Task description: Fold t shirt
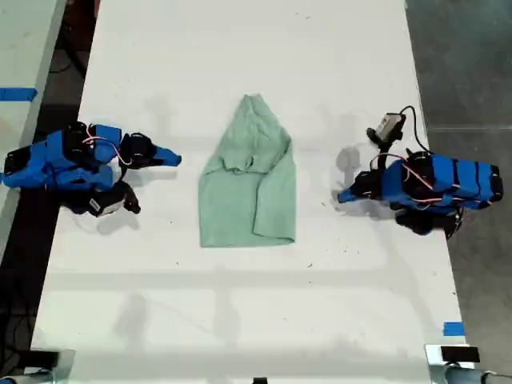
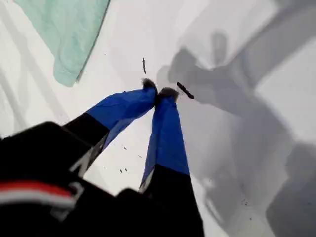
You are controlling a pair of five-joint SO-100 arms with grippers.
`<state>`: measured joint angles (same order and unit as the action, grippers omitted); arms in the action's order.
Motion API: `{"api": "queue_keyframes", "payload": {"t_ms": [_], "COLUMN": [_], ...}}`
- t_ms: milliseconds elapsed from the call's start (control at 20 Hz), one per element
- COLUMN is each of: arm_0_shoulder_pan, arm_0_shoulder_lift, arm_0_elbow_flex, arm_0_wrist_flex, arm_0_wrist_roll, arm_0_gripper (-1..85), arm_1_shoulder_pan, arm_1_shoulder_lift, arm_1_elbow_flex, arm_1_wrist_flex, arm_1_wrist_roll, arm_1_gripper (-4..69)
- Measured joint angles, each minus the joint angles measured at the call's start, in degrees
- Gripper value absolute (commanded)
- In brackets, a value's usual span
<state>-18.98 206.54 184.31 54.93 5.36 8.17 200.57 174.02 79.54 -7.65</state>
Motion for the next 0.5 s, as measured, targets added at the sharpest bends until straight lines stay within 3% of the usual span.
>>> {"api": "queue_keyframes", "payload": {"t_ms": [500], "arm_0_shoulder_pan": [5.4], "arm_0_shoulder_lift": [-4.0], "arm_0_elbow_flex": [-6.0], "arm_0_wrist_flex": [0.4], "arm_0_wrist_roll": [-6.5], "arm_0_gripper": [0.0], "arm_1_shoulder_pan": [-0.4], "arm_1_shoulder_lift": [0.0], "arm_1_elbow_flex": [0.0], "arm_1_wrist_flex": [0.0], "arm_1_wrist_roll": [0.0], "arm_1_gripper": [2.3]}}
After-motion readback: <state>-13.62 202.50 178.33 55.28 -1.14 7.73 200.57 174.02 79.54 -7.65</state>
